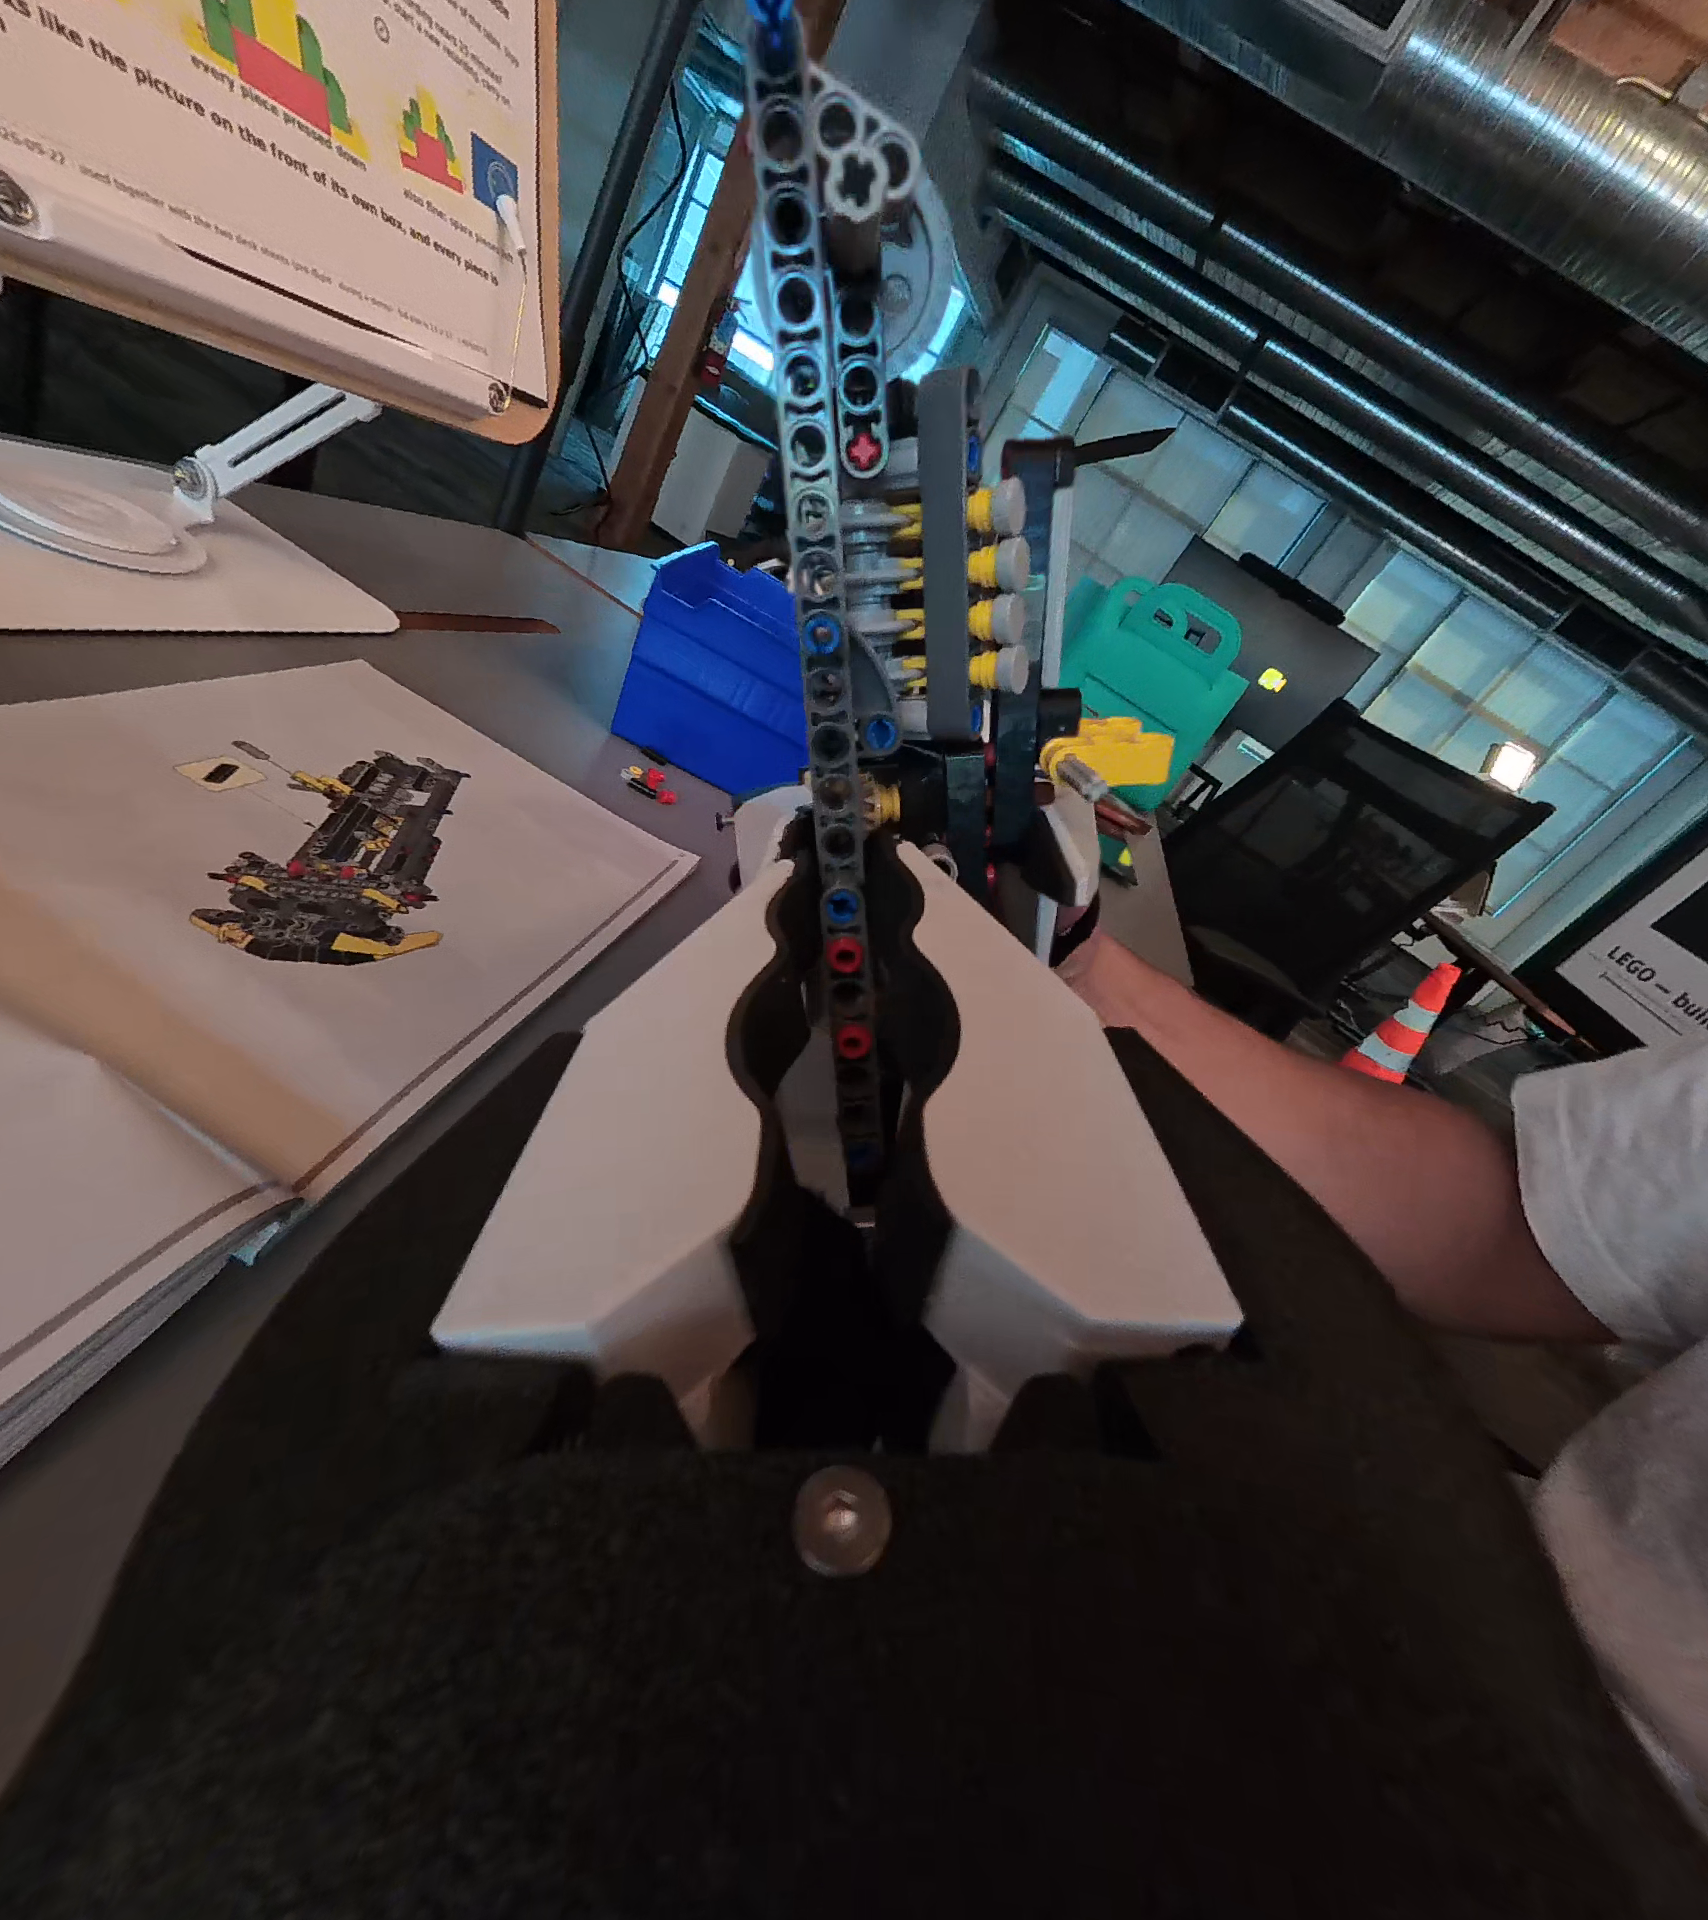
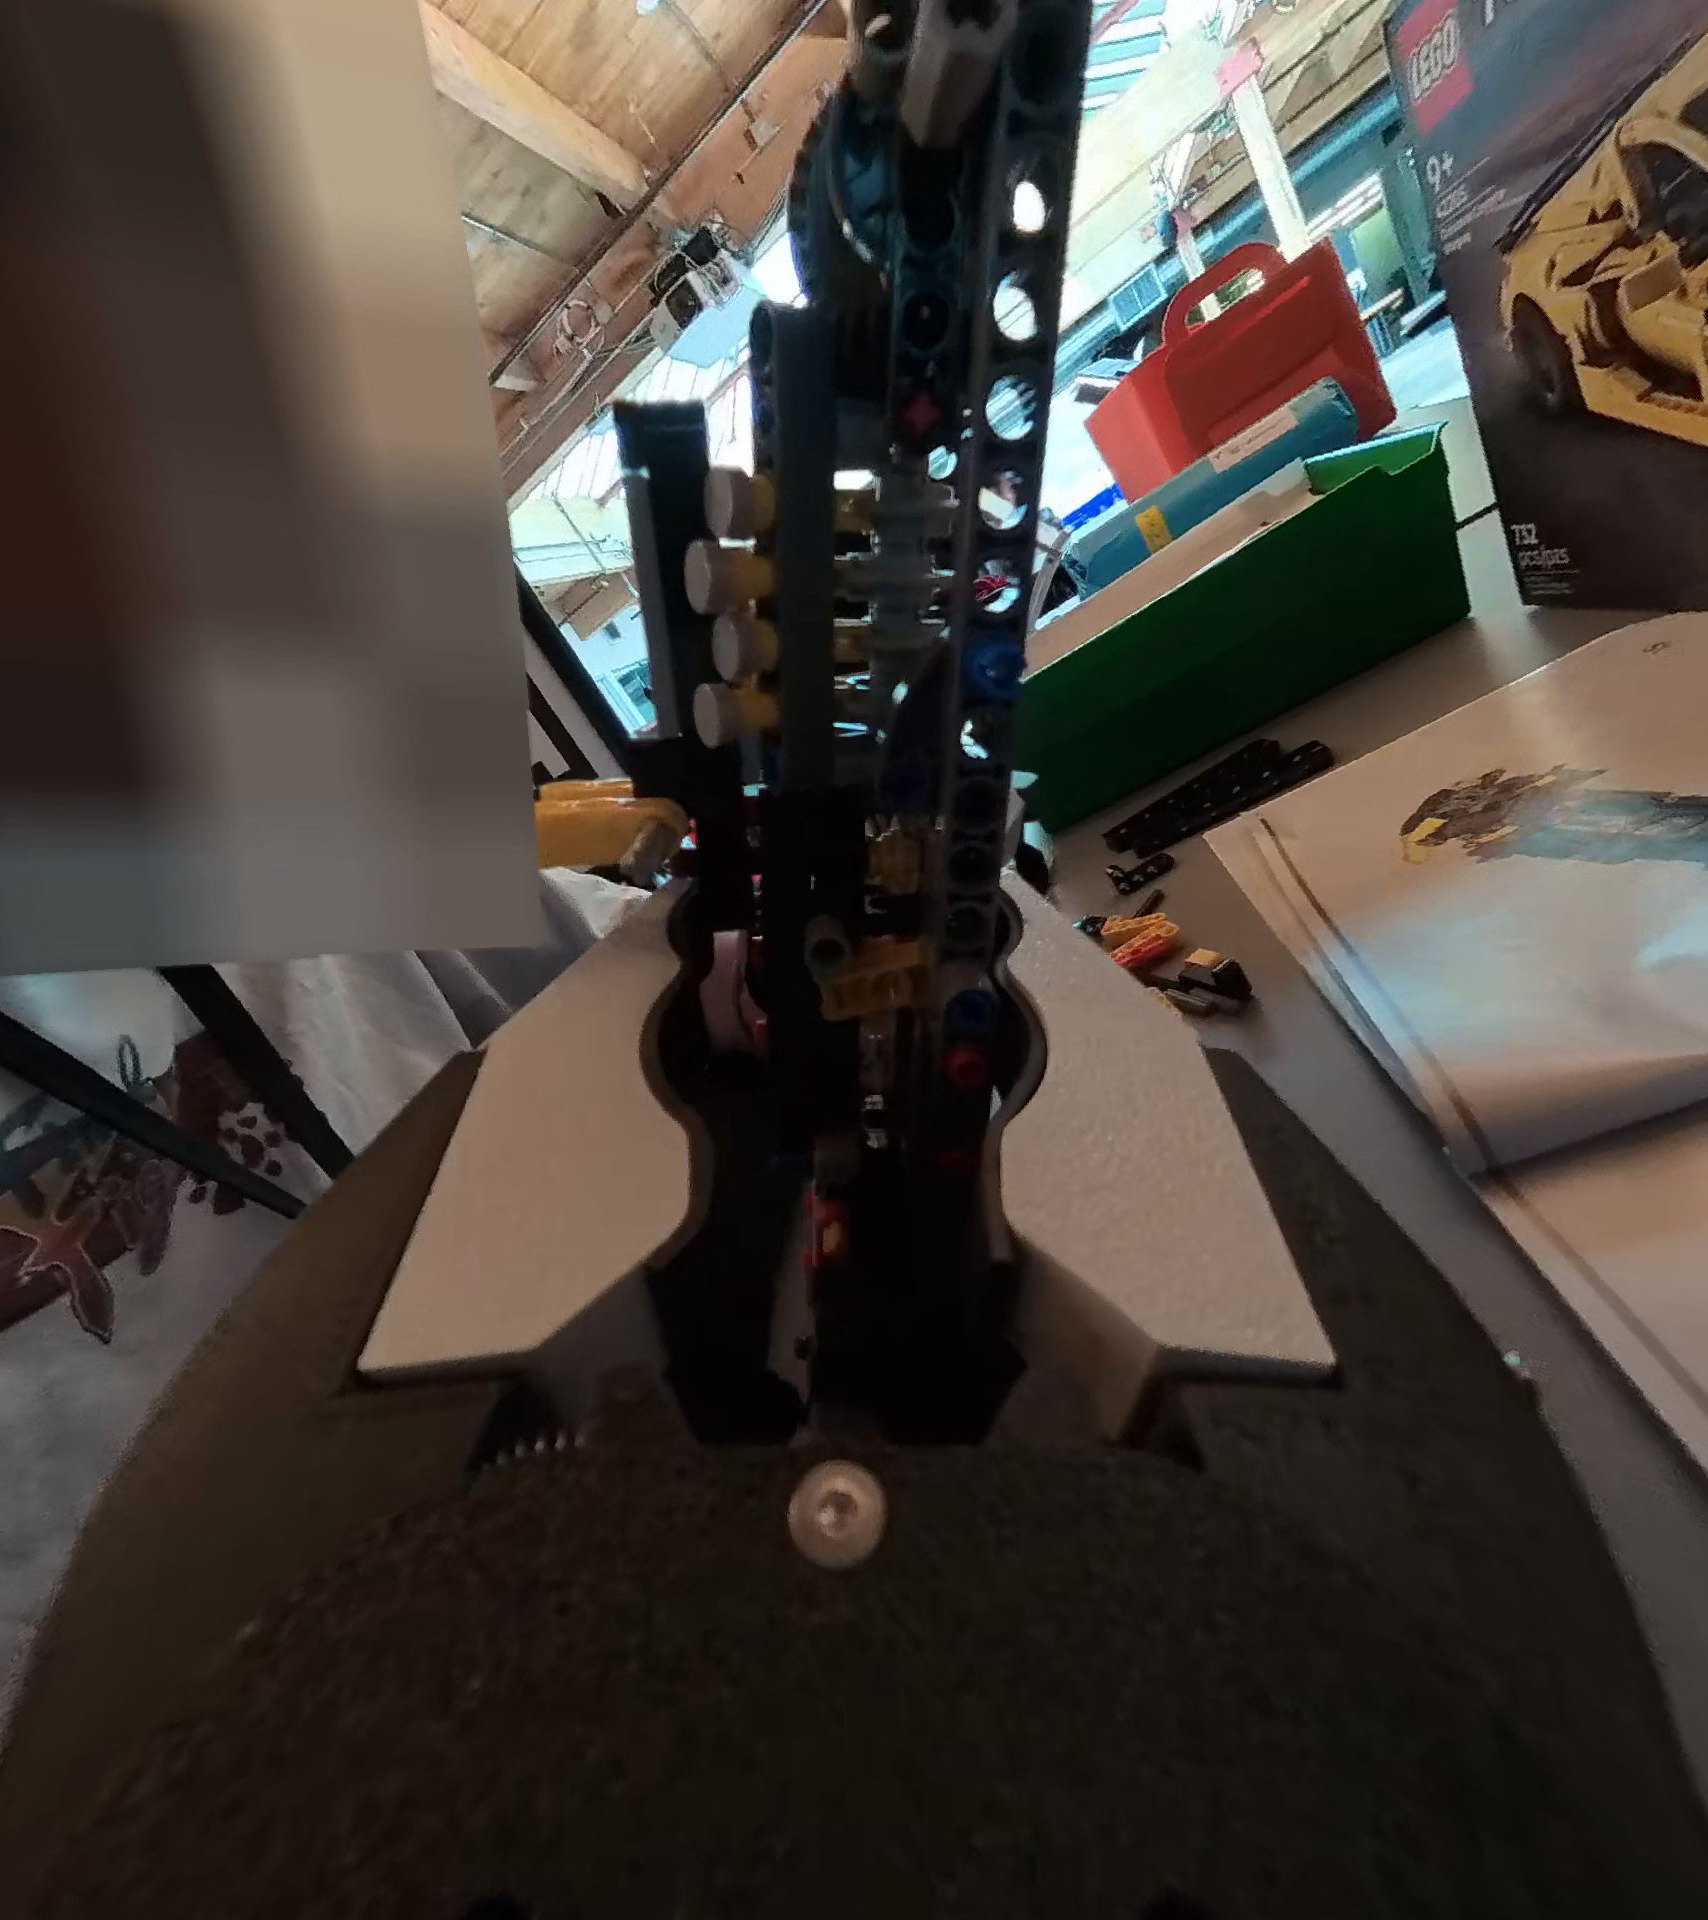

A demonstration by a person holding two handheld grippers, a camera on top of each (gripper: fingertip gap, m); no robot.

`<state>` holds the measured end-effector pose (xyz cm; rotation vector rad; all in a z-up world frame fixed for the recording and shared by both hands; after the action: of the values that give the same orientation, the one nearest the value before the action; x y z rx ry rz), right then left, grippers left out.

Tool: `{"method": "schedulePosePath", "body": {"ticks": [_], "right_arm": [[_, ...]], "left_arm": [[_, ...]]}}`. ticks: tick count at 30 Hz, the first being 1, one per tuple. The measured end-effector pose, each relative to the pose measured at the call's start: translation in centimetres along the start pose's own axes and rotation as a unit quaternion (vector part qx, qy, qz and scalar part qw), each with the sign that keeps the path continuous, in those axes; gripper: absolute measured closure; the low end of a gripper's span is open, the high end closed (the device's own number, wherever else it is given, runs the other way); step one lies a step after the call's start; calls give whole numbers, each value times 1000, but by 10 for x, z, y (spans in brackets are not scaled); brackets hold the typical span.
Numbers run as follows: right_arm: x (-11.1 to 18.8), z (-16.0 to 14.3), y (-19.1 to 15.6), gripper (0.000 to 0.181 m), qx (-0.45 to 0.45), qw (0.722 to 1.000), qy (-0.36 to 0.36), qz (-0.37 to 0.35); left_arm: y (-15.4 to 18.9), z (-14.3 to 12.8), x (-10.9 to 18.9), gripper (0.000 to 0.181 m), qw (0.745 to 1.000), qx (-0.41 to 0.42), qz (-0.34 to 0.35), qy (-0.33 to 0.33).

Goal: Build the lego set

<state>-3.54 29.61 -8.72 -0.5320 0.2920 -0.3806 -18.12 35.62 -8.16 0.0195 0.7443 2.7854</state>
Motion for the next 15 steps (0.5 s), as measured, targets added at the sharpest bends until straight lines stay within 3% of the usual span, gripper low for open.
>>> {"method": "schedulePosePath", "body": {"ticks": [3,9,13,15], "right_arm": [[-1,1,-1,130,2,1000,-1,1],[3,-1,9,120,-87,996,-3,15],[19,11,7,107,-55,998,37,-16],[23,19,0,97,-45,997,61,0]], "left_arm": [[0,1,1,174,1000,-4,-4,-4],[-2,2,2,174,1000,-3,15,1],[-14,8,11,174,999,35,20,18],[-17,9,12,174,999,37,13,6]]}}
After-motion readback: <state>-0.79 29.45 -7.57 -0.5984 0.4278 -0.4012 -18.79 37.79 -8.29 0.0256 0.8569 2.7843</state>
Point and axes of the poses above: each gripper's, where its closed fingertips meet, x back along the fingers, z out of its top, y = z × x across the jaws, the point moved 9 cm from there along x, back along the fingers, and after that the axes turned 1 degree about -z, right-handed, at the moved point
